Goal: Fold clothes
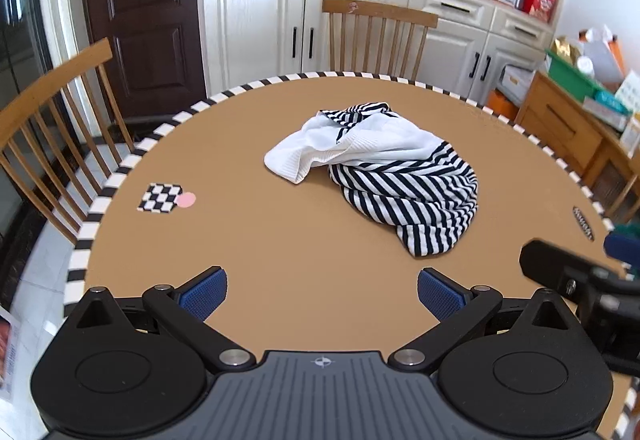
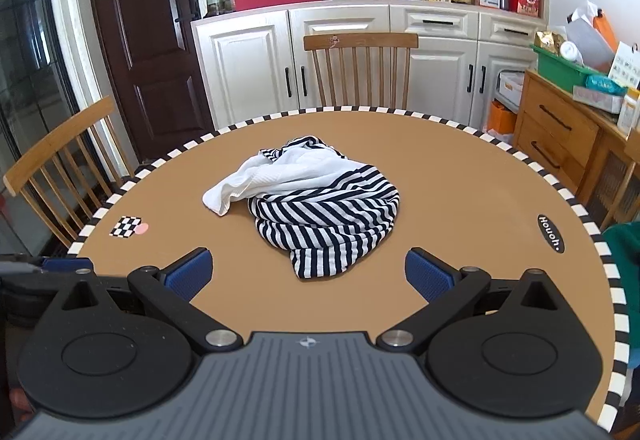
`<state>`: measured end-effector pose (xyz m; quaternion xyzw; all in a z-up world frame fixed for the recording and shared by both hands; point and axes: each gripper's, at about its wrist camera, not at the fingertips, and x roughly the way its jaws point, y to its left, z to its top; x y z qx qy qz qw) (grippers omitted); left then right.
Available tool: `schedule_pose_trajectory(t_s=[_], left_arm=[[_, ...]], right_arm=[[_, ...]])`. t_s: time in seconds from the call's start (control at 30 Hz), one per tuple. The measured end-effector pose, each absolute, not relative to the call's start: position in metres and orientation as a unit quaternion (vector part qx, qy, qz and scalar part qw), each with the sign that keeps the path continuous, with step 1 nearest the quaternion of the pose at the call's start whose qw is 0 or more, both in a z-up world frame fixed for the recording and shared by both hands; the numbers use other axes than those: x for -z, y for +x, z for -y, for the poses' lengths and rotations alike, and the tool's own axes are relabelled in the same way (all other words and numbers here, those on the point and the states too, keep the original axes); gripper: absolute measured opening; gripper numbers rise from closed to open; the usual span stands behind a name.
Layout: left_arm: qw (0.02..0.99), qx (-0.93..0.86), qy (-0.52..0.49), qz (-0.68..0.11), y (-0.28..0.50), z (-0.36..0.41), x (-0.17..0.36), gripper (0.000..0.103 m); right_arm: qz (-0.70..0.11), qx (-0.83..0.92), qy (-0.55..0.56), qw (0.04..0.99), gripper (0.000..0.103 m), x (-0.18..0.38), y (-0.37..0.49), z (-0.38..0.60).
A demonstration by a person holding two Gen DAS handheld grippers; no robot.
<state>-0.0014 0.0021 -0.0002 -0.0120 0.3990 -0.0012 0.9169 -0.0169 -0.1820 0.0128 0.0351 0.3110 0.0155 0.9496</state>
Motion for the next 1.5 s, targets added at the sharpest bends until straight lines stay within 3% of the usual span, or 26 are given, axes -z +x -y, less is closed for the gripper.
schedule_pose_trajectory(t_s=[0.3, 1.5], left_arm=[[0.931, 0.001, -0.048, -0.361, -0.026, -0.005, 0.004, 0.102], [0.890, 0.001, -0.024, -0.455, 0.009, 0.003, 0.024, 0.102]], right_arm=[[-0.321, -0.019, 0.078, 0.944, 0.103, -0.012, -0.015, 0.188], [-0.373, -0.035, 0.081, 0.924, 0.103, 0.008, 0.001, 0.187]])
